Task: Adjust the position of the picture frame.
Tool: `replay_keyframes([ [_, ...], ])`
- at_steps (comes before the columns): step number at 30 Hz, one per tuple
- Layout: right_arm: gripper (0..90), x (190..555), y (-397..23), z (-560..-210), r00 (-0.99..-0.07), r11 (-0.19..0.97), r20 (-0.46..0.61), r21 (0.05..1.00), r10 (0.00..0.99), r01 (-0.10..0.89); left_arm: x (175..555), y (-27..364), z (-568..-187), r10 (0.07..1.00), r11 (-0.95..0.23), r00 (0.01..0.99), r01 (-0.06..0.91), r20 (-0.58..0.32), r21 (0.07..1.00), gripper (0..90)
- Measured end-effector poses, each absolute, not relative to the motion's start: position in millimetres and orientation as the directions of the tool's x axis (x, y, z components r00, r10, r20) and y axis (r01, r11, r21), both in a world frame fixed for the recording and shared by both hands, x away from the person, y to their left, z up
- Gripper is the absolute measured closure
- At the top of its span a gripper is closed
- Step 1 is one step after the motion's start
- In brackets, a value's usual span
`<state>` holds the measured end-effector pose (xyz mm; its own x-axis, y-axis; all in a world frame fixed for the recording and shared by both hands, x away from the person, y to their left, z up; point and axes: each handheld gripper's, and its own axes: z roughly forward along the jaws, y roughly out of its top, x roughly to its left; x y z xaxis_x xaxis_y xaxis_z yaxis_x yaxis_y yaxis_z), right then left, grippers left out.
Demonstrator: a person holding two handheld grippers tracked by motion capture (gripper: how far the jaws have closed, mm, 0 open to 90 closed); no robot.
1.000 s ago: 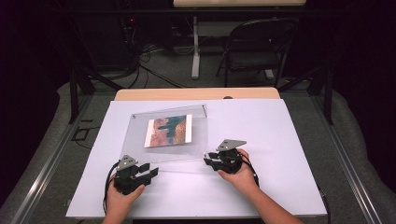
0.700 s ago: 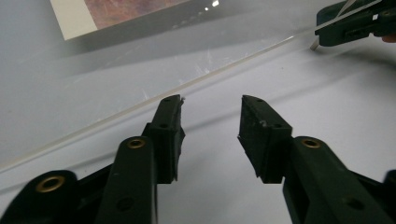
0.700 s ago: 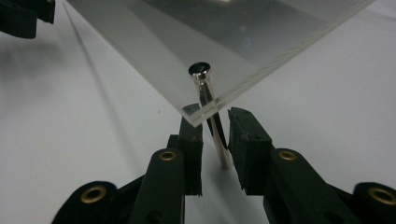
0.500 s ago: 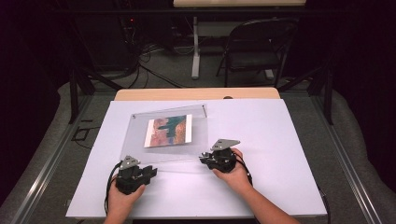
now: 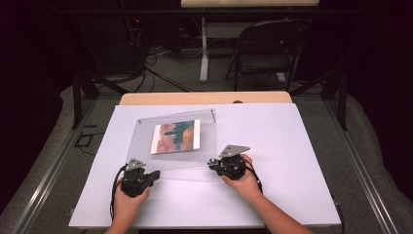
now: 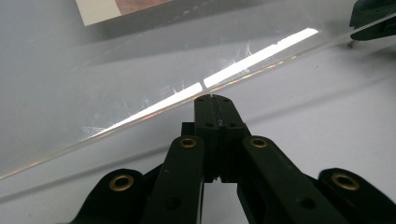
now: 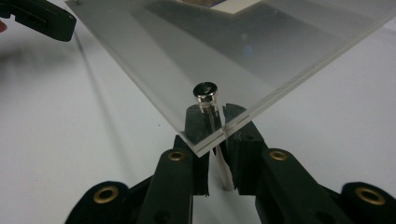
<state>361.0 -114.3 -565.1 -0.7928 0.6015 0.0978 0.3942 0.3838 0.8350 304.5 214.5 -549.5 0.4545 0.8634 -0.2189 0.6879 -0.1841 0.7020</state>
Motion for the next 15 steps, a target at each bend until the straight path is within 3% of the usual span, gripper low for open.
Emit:
replay_keyframes([
  [15, 82.5, 360.8, -111.3, -565.6, -0.806, 0.433, 0.035, 0.829, 0.591, 0.354, 308.9, 215.7, -551.3, 0.860, -0.177, 0.451, 0.704, -0.241, 0.688, 90.0],
])
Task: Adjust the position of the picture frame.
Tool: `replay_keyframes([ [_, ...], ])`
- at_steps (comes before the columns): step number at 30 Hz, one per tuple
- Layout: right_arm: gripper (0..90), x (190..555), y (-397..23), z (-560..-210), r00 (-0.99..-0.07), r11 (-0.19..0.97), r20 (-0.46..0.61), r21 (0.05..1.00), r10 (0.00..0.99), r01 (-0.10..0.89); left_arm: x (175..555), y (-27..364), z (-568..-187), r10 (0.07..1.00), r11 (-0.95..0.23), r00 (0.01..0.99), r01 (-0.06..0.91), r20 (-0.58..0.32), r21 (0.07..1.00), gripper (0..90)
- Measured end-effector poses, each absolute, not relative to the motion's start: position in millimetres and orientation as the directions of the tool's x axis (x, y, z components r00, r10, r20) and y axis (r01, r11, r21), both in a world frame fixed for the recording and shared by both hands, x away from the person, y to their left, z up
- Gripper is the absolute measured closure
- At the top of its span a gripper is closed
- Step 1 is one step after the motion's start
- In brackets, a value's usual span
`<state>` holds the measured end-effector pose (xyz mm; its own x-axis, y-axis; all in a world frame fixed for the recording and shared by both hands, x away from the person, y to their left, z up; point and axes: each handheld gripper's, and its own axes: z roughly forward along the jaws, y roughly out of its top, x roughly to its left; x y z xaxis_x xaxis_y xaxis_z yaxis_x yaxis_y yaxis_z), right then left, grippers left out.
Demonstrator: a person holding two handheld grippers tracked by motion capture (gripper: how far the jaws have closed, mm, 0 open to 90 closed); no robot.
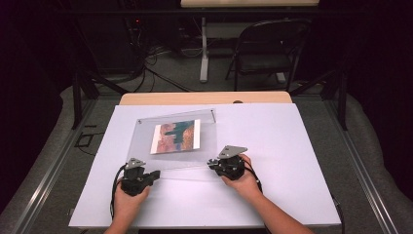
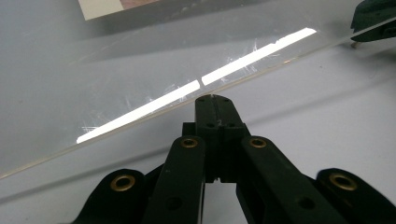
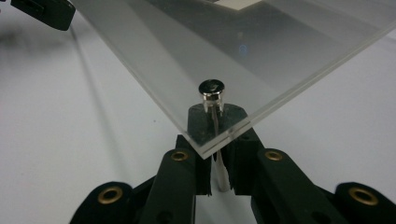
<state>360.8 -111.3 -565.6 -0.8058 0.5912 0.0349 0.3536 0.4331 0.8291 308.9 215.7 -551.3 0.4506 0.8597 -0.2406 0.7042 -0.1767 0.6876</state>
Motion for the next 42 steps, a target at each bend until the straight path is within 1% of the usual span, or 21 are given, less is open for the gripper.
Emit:
replay_keyframes([
  [5, 83.7, 359.4, -110.7, -563.7, -0.817, 0.467, 0.002, 0.820, 0.576, 0.331, 310.2, 215.2, -549.8, 0.853, -0.184, 0.460, 0.707, -0.246, 0.683, 90.0],
  [15, 85.3, 351.3, -114.8, -559.8, -0.850, 0.544, -0.066, 0.794, 0.522, 0.272, 315.8, 215.8, -549.3, 0.823, -0.179, 0.479, 0.730, -0.306, 0.660, 90.0],
  [21, 85.3, 349.2, -127.2, -558.1, -0.844, 0.547, -0.061, 0.786, 0.532, 0.288, 326.2, 204.2, -547.8, 0.807, -0.205, 0.503, 0.730, -0.309, 0.652, 90.0],
  [25, 85.3, 346.2, -135.3, -556.5, -0.836, 0.546, -0.059, 0.782, 0.546, 0.301, 335.5, 196.3, -547.7, 0.798, -0.201, 0.507, 0.734, -0.327, 0.649, 90.0],
  [28, 85.4, 339.5, -143.1, -554.9, -0.825, 0.540, -0.050, 0.778, 0.563, 0.321, 342.8, 189.8, -547.2, 0.792, -0.194, 0.507, 0.738, -0.340, 0.646, 90.0],
  [33, 85.4, 328.3, -147.4, -553.4, -0.814, 0.534, -0.043, 0.775, 0.579, 0.339, 354.0, 178.8, -545.9, 0.791, -0.203, 0.512, 0.736, -0.335, 0.646, 90.0],
  [34, 85.4, 321.5, -146.5, -553.9, -0.812, 0.536, -0.045, 0.773, 0.582, 0.341, 356.1, 177.0, -545.9, 0.794, -0.203, 0.510, 0.736, -0.331, 0.646, 90.0],
  [39, 85.4, 311.0, -140.7, -553.7, -0.803, 0.527, -0.035, 0.771, 0.594, 0.356, 367.5, 172.2, -544.5, 0.803, -0.209, 0.505, 0.737, -0.317, 0.643, 90.0],
  [42, 85.4, 302.3, -129.1, -554.7, -0.792, 0.518, -0.025, 0.769, 0.610, 0.375, 376.5, 171.6, -544.2, 0.812, -0.204, 0.493, 0.741, -0.312, 0.640, 90.0],
])
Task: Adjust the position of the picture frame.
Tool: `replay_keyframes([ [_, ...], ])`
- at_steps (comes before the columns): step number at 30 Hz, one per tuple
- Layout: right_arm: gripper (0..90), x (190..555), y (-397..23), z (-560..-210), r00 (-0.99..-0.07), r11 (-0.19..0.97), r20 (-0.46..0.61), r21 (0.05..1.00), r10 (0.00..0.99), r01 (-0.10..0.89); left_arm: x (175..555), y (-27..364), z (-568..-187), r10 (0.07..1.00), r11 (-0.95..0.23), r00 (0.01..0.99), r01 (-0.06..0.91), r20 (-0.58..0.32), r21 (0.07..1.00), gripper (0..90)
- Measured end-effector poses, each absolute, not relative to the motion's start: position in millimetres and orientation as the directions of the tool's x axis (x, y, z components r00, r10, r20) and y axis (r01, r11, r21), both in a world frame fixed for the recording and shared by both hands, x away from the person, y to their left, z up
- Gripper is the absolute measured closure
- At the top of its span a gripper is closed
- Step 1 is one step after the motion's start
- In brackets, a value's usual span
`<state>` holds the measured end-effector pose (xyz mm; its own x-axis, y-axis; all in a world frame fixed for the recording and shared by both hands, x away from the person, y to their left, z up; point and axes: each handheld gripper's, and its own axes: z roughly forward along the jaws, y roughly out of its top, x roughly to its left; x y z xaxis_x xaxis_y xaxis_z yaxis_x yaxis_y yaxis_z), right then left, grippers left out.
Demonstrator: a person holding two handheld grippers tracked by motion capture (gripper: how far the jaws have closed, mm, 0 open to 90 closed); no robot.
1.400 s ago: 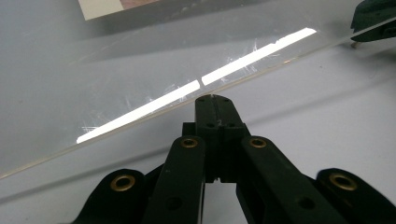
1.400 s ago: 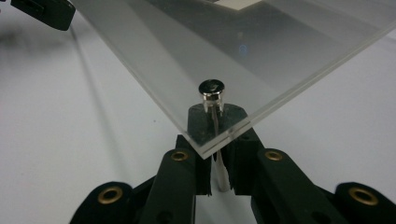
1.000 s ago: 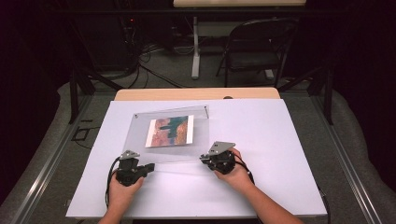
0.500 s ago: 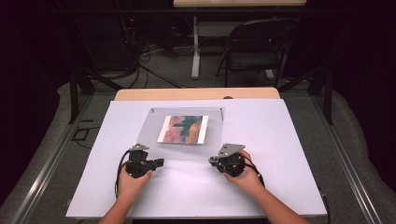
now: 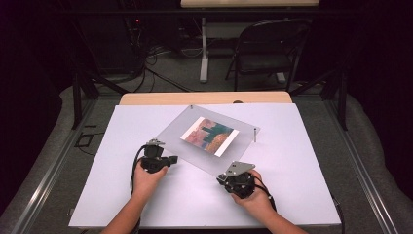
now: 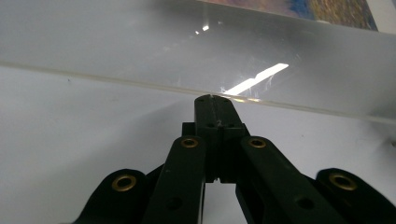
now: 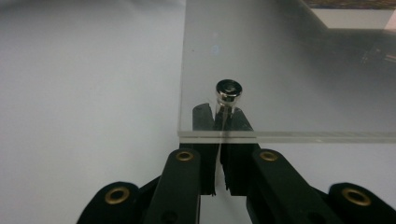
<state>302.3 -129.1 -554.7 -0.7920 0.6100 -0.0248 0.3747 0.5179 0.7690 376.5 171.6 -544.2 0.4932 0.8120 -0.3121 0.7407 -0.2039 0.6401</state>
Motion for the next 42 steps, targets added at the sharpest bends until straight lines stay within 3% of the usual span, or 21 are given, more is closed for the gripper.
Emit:
replay_keyframes([
  [13, 85.0, 286.0, -95.3, -556.9, -0.791, 0.497, 0.000, 0.777, 0.612, 0.385, 397.4, 172.5, -545.7, 0.819, -0.185, 0.478, 0.745, -0.319, 0.640, 90.0],
  [16, 78.3, 286.6, -95.8, -556.1, -0.800, 0.497, 0.008, 0.780, 0.600, 0.380, 395.7, 173.0, -548.0, 0.817, -0.170, 0.474, 0.743, -0.329, 0.648, 89.6],
  [19, 68.6, 285.4, -101.8, -554.7, -0.798, 0.495, 0.010, 0.780, 0.602, 0.383, 392.0, 173.7, -550.8, 0.816, -0.168, 0.472, 0.746, -0.333, 0.644, 80.8],
  [28, 58.3, 273.7, -139.1, -547.9, -0.762, 0.432, 0.058, 0.795, 0.645, 0.426, 356.6, 172.3, -542.7, 0.793, -0.228, 0.538, 0.698, -0.286, 0.679, 60.6],
  [31, 53.7, 269.7, -152.6, -543.6, -0.749, 0.420, 0.052, 0.801, 0.660, 0.426, 340.5, 170.1, -538.8, 0.782, -0.239, 0.560, 0.675, -0.273, 0.698, 50.0],
  [32, 50.3, 268.9, -161.1, -542.1, -0.739, 0.421, 0.036, 0.803, 0.672, 0.422, 331.6, 168.4, -537.3, 0.779, -0.250, 0.571, 0.661, -0.258, 0.708, 42.7],
  [34, 46.5, 270.5, -170.2, -541.3, -0.724, 0.419, 0.015, 0.807, 0.690, 0.416, 326.1, 167.4, -536.9, 0.778, -0.257, 0.579, 0.649, -0.245, 0.716, 38.1],
  [42, 40.8, 290.7, -209.4, -540.1, -0.618, 0.362, -0.009, 0.817, 0.786, 0.449, 299.6, 158.6, -538.2, 0.762, -0.277, 0.606, 0.625, -0.230, 0.730, 35.1],
])
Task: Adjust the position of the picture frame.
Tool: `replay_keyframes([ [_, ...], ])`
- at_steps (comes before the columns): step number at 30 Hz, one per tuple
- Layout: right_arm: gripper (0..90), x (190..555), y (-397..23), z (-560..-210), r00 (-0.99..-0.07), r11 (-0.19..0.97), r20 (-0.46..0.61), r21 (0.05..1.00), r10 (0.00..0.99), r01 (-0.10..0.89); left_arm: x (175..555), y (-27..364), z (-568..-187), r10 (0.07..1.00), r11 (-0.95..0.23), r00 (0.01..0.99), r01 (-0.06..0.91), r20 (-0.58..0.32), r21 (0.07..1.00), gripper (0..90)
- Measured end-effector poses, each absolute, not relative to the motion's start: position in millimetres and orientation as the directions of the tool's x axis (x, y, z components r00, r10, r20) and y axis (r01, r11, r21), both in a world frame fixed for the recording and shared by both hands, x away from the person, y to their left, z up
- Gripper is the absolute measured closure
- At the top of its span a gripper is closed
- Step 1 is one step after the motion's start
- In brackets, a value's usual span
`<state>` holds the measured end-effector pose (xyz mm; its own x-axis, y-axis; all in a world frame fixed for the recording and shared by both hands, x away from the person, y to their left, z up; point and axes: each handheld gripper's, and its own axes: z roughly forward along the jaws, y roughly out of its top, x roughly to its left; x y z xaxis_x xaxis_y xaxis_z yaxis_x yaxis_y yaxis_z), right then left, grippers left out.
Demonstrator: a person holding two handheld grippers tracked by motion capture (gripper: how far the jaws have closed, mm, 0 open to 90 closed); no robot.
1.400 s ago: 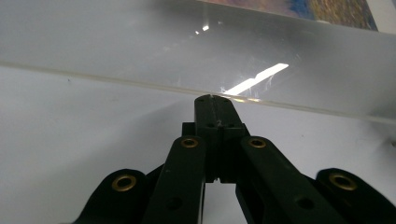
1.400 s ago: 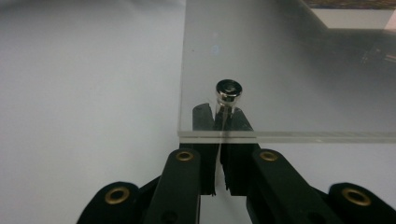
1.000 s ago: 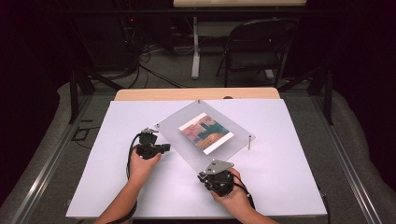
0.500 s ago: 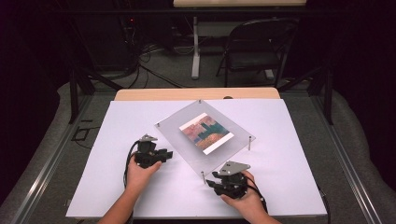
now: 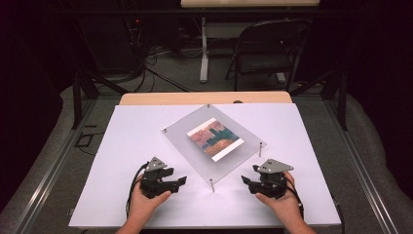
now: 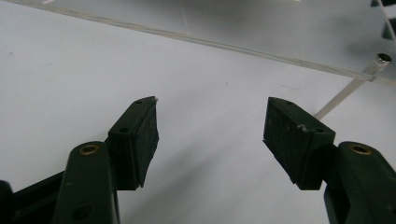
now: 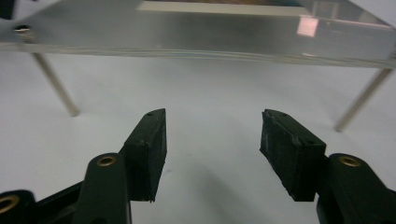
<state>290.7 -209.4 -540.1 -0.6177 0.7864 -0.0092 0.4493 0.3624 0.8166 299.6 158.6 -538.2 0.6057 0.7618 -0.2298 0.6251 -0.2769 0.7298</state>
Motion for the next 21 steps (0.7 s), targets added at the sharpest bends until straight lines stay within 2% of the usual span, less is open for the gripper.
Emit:
replay_keyframes([
  [8, 41.7, 317.6, -243.5, -544.9, -0.505, 0.306, -0.014, 0.810, 0.863, 0.501, 287.3, 139.7, -541.6, 0.725, -0.322, 0.652, 0.603, -0.220, 0.730, 35.5],
  [11, 42.4, 324.7, -247.8, -546.9, -0.493, 0.299, -0.012, 0.807, 0.870, 0.509, 285.6, 134.6, -543.2, 0.715, -0.327, 0.662, 0.600, -0.224, 0.730, 35.7],
  [21, 58.4, 357.4, -250.7, -555.4, -0.477, 0.306, -0.037, 0.809, 0.878, 0.502, 280.2, 118.8, -546.4, 0.683, -0.326, 0.689, 0.586, -0.244, 0.742, 37.8],
])
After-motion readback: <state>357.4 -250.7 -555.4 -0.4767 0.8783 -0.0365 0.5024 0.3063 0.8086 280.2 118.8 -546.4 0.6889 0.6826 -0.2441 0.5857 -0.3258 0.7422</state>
